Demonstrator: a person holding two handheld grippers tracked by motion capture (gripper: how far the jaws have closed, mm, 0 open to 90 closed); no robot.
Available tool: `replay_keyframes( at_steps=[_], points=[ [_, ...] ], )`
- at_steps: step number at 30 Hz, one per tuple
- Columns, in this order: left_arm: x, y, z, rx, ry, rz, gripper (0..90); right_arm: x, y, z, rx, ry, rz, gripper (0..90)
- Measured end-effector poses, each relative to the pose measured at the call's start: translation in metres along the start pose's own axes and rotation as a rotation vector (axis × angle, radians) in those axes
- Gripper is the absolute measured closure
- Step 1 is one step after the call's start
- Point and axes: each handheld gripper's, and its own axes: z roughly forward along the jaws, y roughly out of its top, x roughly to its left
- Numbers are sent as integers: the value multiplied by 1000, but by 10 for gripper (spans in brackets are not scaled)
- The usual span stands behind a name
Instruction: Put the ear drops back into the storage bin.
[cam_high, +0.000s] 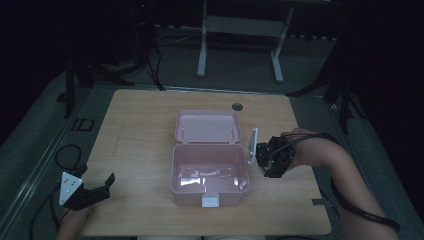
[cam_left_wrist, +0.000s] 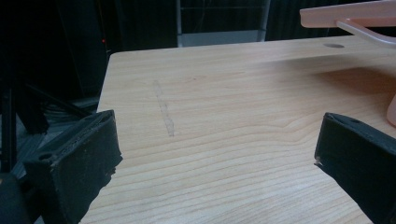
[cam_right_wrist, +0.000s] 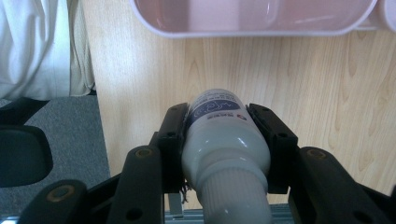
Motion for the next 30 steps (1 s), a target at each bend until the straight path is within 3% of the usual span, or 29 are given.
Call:
replay_keyframes(
  at_steps=[15, 26, 30],
  points=[
    [0, 0, 0, 0, 0, 0, 3, -2, 34, -2, -20, 4, -39, 597],
    [0, 0, 0, -5, -3, -2, 4, -7, 64, 7, -35, 14, -78, 597],
    [0, 0, 0, -5, -3, -1, 4, -10, 68, 16, -39, 33, -69, 597]
  ],
)
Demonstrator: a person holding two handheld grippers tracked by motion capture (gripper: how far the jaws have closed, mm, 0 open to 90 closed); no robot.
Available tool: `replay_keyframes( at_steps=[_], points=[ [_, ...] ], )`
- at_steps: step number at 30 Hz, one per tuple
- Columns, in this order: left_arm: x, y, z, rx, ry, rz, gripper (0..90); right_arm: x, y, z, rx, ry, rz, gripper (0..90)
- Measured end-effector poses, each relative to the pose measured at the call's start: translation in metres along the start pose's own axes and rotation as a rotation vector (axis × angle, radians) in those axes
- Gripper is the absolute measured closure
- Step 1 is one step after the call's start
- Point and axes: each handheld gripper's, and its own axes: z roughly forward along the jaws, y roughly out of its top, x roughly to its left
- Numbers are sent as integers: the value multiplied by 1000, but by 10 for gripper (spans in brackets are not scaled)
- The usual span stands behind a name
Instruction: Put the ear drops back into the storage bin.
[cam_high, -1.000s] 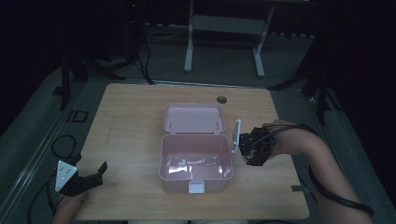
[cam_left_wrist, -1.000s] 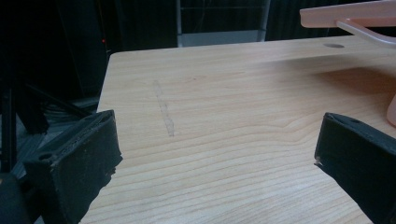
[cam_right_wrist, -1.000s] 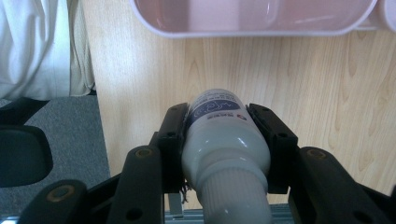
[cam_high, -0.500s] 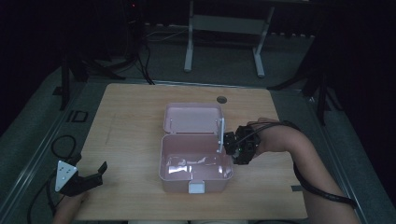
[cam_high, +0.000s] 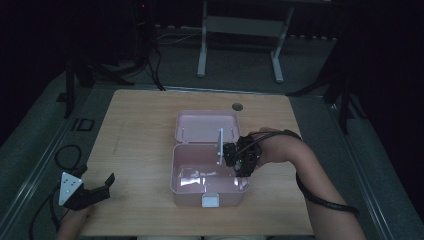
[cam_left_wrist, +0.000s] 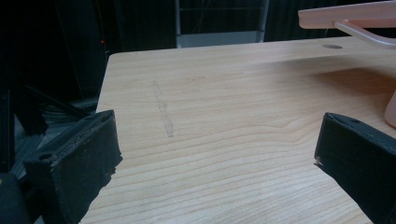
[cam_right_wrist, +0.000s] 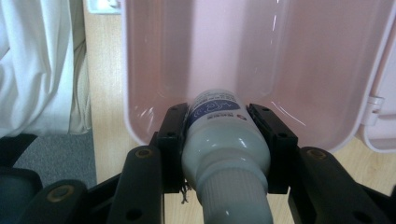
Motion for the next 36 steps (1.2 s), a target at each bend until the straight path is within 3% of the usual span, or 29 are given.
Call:
replay_keyframes(
  at_steps=[29, 36],
  points=[
    [0, 0, 1, 5, 1, 0, 4, -13, 10, 56, -53, 62, 33, 597],
    [0, 0, 1, 5, 1, 1, 4, -13, 14, 72, -26, 68, 31, 597]
  ],
)
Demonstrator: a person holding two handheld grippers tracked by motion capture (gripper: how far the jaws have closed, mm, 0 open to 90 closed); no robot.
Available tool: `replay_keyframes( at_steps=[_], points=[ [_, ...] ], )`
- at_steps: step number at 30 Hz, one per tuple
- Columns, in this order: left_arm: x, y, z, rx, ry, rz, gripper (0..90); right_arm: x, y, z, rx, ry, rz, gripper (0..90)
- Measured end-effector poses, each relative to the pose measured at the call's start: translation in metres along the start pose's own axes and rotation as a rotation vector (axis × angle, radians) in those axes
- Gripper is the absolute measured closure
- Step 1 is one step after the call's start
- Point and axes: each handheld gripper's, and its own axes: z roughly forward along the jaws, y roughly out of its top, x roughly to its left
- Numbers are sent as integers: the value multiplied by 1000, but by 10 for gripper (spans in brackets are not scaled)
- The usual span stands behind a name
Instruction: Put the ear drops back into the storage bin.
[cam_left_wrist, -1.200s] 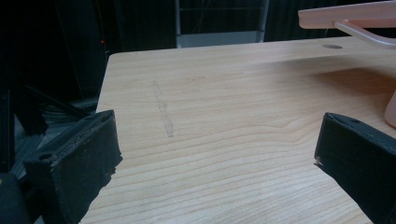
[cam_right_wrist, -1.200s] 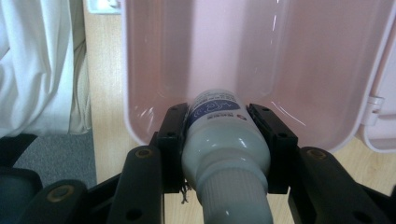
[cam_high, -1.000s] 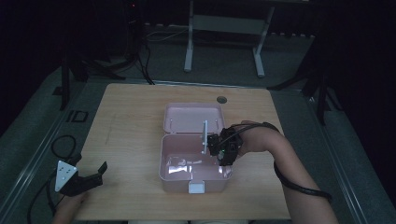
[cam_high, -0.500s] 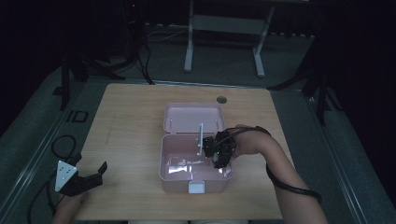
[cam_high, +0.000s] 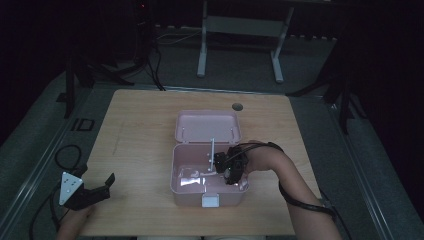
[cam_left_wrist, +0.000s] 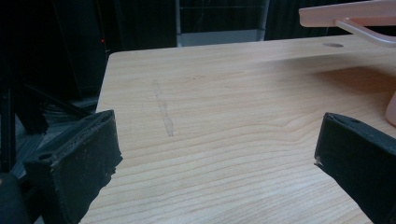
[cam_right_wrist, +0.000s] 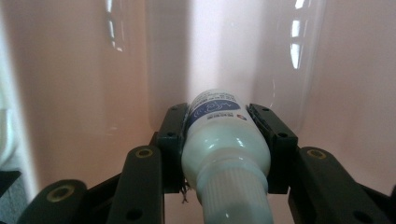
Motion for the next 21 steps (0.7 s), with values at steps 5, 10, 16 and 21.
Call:
replay_keyframes(
  at_steps=[5, 10, 16, 21],
  points=[
    [0, 0, 0, 0, -1, 0, 4, -3, 1, 11, 4, 3, -1, 597],
    [0, 0, 0, -1, -3, 1, 4, -3, 4, 20, 16, -13, -18, 597],
    [0, 0, 0, -1, -3, 2, 4, -10, 4, 29, 9, -3, 17, 597],
    [0, 0, 0, -1, -5, 3, 4, -14, 4, 35, 6, -5, 35, 597]
  ],
)
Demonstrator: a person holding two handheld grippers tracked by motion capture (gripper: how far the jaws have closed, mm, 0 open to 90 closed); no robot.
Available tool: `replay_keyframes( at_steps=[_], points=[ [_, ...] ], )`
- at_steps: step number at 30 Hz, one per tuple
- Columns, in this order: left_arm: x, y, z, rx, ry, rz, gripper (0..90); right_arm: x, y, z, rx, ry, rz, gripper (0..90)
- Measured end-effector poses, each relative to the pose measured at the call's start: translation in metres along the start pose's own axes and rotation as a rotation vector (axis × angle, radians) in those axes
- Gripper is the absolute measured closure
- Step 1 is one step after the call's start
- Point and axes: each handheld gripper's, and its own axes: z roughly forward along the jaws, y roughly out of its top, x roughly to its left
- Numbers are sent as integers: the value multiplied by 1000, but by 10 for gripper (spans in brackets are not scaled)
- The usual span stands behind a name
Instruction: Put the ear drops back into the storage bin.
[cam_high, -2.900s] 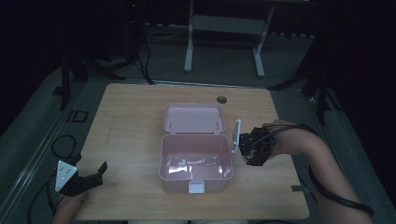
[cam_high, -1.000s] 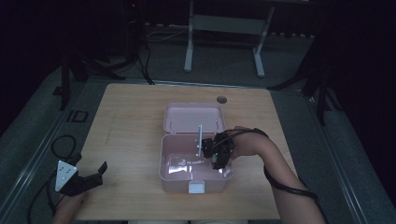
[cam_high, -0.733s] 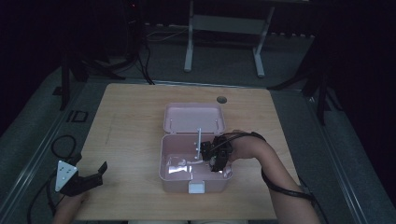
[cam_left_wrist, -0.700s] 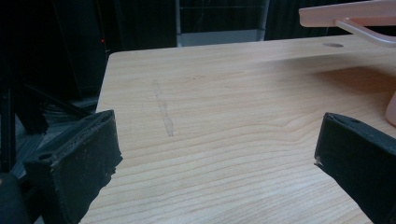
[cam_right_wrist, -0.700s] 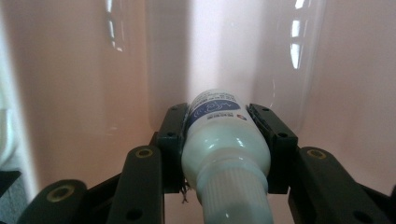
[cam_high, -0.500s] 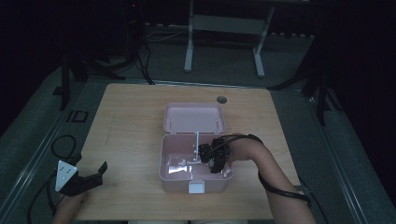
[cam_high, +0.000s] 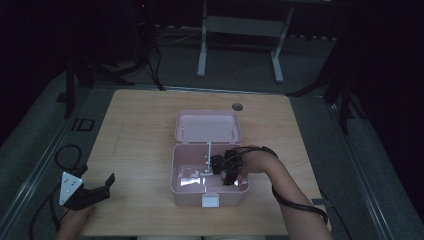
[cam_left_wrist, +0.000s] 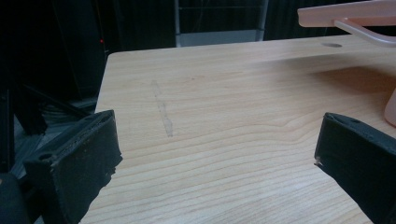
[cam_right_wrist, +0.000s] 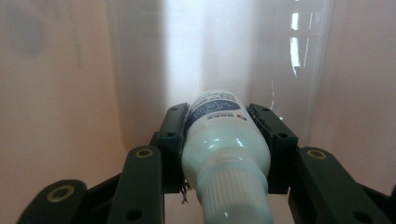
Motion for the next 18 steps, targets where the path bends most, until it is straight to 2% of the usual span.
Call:
replay_keyframes(
  at_steps=[7, 18],
  points=[
    [0, 0, 0, 0, 0, 1, 4, -6, 2, 8, 17, -4, 26, 596],
    [0, 0, 0, -2, -1, 2, 4, -7, 5, 16, 62, 9, 9, 596]
  ],
)
